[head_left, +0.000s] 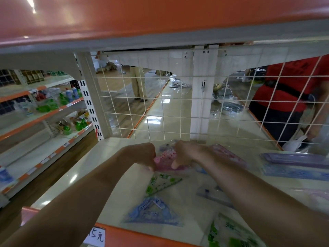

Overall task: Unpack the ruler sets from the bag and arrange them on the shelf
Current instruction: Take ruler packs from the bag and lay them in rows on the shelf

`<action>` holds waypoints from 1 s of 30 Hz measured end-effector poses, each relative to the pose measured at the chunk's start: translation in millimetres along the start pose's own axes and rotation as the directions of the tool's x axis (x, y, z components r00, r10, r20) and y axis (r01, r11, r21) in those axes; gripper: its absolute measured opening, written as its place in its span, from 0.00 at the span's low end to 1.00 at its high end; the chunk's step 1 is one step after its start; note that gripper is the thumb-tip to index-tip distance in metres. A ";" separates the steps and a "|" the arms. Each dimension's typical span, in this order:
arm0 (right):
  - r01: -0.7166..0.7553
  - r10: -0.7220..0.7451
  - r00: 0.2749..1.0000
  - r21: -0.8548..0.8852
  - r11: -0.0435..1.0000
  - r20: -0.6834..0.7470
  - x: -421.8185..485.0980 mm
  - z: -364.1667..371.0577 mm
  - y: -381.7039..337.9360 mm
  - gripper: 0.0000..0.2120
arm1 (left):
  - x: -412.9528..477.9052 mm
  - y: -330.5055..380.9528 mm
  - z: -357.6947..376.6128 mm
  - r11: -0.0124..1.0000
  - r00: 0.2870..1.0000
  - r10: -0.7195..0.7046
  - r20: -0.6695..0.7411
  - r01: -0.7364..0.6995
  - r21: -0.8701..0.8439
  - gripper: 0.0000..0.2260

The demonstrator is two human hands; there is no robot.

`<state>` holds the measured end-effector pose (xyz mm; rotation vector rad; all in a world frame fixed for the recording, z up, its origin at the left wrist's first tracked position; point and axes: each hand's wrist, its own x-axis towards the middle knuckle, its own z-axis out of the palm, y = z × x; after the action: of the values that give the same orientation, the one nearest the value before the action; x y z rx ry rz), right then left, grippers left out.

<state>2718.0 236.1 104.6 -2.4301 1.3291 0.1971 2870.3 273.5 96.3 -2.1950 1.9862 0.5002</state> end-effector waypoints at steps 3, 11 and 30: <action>-0.008 0.008 1.000 -0.003 1.000 0.025 2.7 0.1 -1.5 0.26 | 1.6 -2.8 0.9 1.000 1.000 0.000 0.020 0.000 -0.003 0.20; 0.002 -0.003 0.999 0.024 1.000 0.054 -3.0 -0.5 0.2 0.18 | 1.2 -4.5 3.7 0.996 0.999 -0.009 0.042 0.013 -0.084 0.20; 0.158 -0.136 0.984 0.196 0.968 -0.118 -20.8 8.1 8.7 0.02 | -5.8 0.3 4.0 0.944 0.983 0.083 -0.163 -0.130 -0.303 0.14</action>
<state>2699.7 251.2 101.0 -2.3765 1.1413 -0.1022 2869.0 280.2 94.5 -2.3751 2.2482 0.7334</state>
